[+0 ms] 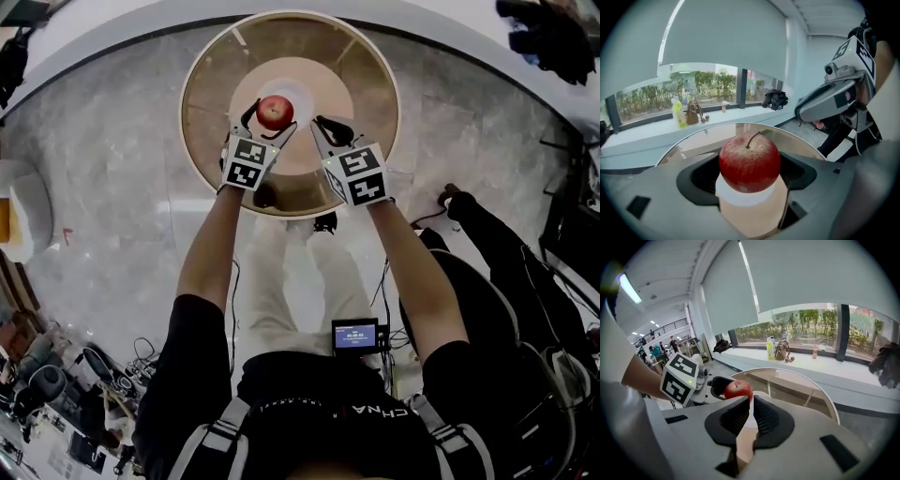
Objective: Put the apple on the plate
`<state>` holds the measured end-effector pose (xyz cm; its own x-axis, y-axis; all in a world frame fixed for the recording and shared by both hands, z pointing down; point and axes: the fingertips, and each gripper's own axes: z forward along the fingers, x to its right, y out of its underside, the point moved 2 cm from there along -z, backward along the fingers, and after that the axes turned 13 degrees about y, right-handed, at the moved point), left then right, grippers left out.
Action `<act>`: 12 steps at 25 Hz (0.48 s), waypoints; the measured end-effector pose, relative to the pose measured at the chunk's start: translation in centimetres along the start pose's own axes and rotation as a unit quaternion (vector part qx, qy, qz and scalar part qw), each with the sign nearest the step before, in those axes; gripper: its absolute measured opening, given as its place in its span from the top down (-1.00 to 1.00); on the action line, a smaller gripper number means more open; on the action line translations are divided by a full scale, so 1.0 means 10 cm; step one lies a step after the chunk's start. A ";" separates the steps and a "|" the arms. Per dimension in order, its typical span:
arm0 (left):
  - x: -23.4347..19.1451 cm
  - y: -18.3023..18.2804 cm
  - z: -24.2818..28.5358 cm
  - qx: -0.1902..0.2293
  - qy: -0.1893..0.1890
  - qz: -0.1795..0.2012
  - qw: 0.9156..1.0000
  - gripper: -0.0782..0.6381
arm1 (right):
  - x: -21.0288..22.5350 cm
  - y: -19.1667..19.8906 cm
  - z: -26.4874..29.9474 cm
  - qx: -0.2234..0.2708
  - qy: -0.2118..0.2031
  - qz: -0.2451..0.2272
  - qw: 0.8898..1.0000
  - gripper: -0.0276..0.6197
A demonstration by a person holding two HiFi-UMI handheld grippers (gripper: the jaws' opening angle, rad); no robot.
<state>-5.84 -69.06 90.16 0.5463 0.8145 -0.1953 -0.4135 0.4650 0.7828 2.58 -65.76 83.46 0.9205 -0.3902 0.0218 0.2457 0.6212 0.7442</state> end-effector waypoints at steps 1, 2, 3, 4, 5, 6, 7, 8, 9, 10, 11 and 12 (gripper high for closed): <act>-0.03 0.06 0.13 -0.001 0.002 0.000 1.000 -0.31 | 0.02 0.07 0.09 -0.003 0.000 -0.003 1.000 0.76; -0.06 0.13 0.24 -0.002 0.002 -0.001 1.000 -0.30 | 0.03 0.15 0.16 -0.006 0.000 -0.006 1.000 0.76; -0.08 0.20 0.34 -0.003 0.001 -0.003 1.000 -0.30 | 0.04 0.21 0.22 -0.009 -0.001 -0.007 1.000 0.76; -0.11 0.26 0.43 -0.003 -0.002 -0.006 1.000 -0.31 | 0.05 0.26 0.28 -0.011 -0.002 -0.005 1.000 0.76; -0.14 0.29 0.49 -0.001 -0.006 -0.007 1.000 -0.31 | 0.07 0.29 0.33 -0.013 -0.003 -0.001 1.000 0.76; -0.17 0.30 0.54 0.000 -0.010 -0.006 1.000 -0.31 | 0.09 0.31 0.38 -0.014 -0.003 0.004 1.000 0.76; -0.20 0.32 0.58 -0.003 -0.013 -0.003 1.000 -0.30 | 0.11 0.33 0.41 -0.016 -0.003 0.009 1.000 0.76; -0.21 0.34 0.61 -0.007 -0.016 -0.001 1.000 -0.30 | 0.13 0.35 0.44 -0.018 -0.003 0.012 1.000 0.76; -0.22 0.37 0.63 -0.013 -0.019 0.002 1.000 -0.31 | 0.15 0.37 0.46 -0.018 -0.003 0.013 1.000 0.76; -0.24 0.39 0.65 -0.018 -0.022 0.004 1.000 -0.30 | 0.17 0.38 0.48 -0.019 -0.003 0.013 1.000 0.76; -0.24 0.41 0.67 -0.020 -0.024 0.004 0.999 -0.31 | 0.18 0.40 0.49 -0.019 -0.003 0.013 1.000 0.76; -0.25 0.43 0.69 -0.021 -0.025 0.002 0.999 -0.31 | 0.20 0.41 0.51 -0.020 -0.004 0.013 1.000 0.76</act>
<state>-3.96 -71.49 98.09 0.5795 0.7989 -0.1612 -0.4459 0.4764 0.7578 3.84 -67.42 89.99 0.9246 -0.3780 0.0465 0.2328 0.6576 0.7165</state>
